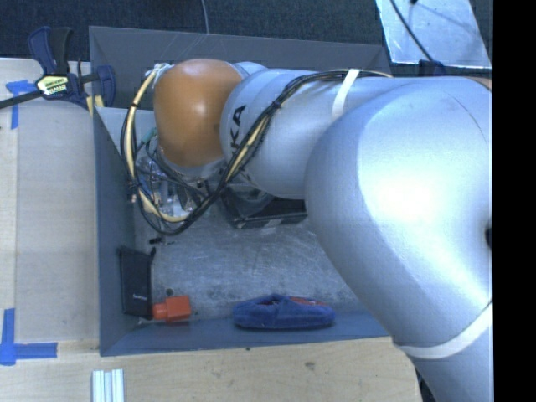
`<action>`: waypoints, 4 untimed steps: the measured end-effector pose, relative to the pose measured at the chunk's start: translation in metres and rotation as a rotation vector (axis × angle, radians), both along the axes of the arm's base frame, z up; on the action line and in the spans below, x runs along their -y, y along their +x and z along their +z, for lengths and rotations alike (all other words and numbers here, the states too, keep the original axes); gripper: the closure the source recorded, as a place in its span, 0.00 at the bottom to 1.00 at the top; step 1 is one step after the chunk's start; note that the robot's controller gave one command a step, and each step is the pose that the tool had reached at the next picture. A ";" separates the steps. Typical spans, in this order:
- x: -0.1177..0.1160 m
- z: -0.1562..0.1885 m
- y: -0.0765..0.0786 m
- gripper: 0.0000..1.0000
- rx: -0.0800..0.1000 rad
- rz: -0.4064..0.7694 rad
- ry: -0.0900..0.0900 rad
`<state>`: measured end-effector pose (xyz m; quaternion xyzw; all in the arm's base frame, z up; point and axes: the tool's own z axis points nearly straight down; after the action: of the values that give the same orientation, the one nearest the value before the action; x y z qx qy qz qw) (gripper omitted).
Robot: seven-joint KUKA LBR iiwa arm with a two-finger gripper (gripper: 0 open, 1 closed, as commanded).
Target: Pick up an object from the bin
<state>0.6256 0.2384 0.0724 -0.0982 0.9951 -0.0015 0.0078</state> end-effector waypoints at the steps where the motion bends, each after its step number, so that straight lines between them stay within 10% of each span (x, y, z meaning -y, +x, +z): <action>1: 0.074 0.029 0.002 0.00 -0.013 -0.228 0.001; 2: 0.002 0.035 -0.007 0.00 -0.011 -0.131 0.007; 4: 0.007 0.002 0.007 0.00 -0.001 -0.195 0.009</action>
Offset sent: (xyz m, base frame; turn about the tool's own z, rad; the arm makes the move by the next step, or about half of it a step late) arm 0.0001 -0.0708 0.0276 0.2262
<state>0.6325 0.2312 0.0744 -0.0006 1.0000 0.0025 0.0074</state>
